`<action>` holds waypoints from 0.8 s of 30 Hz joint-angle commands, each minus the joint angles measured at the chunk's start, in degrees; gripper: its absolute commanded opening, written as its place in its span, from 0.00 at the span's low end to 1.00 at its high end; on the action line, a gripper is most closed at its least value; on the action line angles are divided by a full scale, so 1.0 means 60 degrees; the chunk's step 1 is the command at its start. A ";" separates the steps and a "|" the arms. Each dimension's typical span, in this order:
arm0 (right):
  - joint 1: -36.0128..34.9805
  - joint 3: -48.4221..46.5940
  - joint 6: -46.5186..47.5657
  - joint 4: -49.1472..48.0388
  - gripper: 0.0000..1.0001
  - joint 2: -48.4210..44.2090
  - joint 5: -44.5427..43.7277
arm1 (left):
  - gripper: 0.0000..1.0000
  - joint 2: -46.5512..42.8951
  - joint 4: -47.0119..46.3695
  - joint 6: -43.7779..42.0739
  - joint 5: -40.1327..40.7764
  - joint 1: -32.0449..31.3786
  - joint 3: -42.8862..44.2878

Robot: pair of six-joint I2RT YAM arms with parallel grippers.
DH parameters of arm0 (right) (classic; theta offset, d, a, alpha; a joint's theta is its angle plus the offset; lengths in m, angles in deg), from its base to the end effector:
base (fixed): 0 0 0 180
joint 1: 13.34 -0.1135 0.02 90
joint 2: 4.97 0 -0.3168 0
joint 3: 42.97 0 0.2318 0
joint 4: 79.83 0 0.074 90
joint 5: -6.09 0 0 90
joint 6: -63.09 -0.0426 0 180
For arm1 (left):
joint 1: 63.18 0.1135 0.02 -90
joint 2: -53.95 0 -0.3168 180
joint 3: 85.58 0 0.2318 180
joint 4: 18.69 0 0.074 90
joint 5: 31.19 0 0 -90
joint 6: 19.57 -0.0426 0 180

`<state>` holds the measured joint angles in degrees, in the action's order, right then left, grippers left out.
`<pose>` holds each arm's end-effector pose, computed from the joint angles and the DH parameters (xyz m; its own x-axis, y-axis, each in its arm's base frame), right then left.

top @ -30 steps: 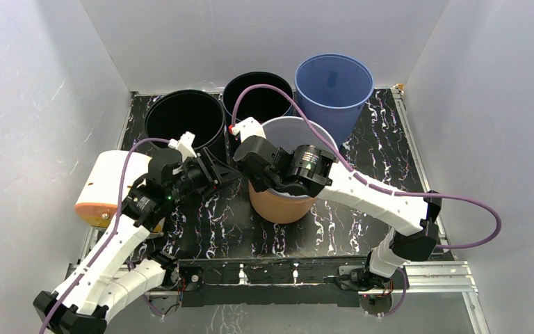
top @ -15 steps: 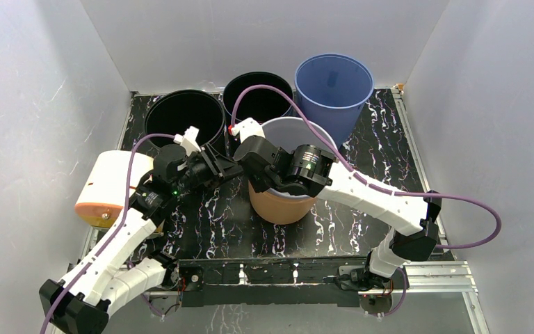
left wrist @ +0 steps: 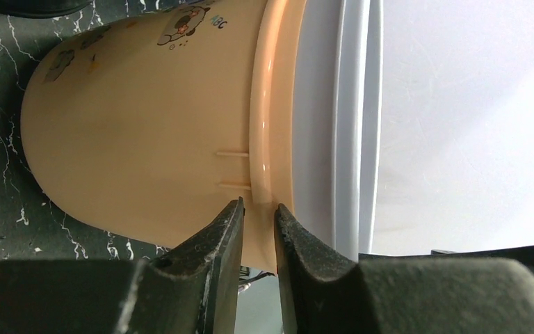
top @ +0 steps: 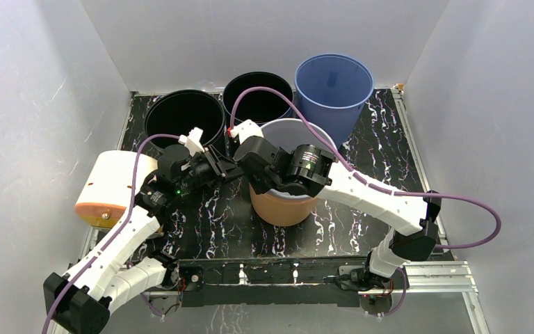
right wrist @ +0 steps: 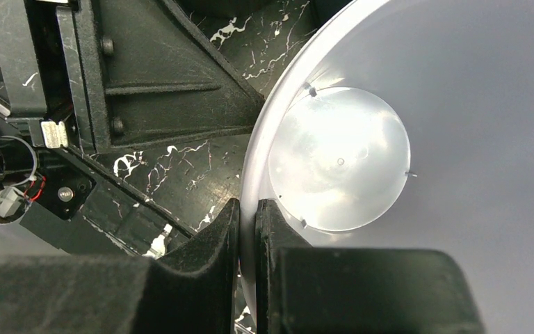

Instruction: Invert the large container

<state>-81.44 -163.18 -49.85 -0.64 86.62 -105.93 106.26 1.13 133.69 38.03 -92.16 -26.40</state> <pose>0.1283 0.2764 0.4535 -0.5660 -0.4391 -0.6978 -0.5980 0.8012 -0.0191 0.1391 -0.0943 0.3664 -0.7629 -0.5320 -0.3675 0.1648 0.3896 -0.9061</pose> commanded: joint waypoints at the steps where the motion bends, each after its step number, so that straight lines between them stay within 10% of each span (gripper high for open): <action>1: 0.0026 -0.0538 -0.0103 -0.0543 0.00 -0.0090 -0.0006 | 0.21 -0.0024 -0.0312 -0.0174 -0.0437 0.0050 0.0144; 24: 0.0027 -0.2008 0.0088 -0.0414 0.00 0.0529 0.0462 | 0.19 0.0663 0.1539 -0.0488 -0.0113 0.0039 0.0809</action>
<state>-80.45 -169.15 -49.57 3.68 90.97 -104.14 109.39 5.98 132.25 37.84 -91.78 -23.18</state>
